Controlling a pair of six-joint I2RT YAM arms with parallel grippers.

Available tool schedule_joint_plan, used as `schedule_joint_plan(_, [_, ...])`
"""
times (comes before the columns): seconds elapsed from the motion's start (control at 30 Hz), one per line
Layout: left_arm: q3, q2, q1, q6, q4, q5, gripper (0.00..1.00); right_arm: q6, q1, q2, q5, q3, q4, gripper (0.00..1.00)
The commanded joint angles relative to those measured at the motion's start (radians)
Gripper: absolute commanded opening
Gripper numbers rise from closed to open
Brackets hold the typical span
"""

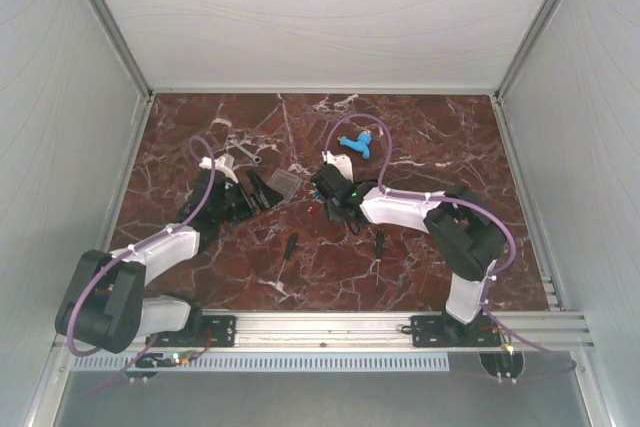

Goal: Snap on the fuse box
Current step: Pick up the fuse from the center of the board.

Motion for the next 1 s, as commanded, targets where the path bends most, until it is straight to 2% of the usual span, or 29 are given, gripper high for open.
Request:
schedule_joint_plan(0.0, [0.002, 0.005, 0.002, -0.01, 0.055, 0.024, 1.0, 0.042, 0.001, 0.031, 0.069, 0.013, 0.046, 0.37])
schedule_joint_plan(0.53, [0.007, 0.017, 0.002, -0.01, 0.063, 0.053, 1.0, 0.077, -0.016, 0.005, 0.081, -0.04, -0.029, 0.37])
schedule_joint_plan(0.97, [0.008, 0.026, 0.002, -0.011, 0.067, 0.059, 1.0, 0.091, -0.039, -0.025, 0.007, -0.074, 0.03, 0.36])
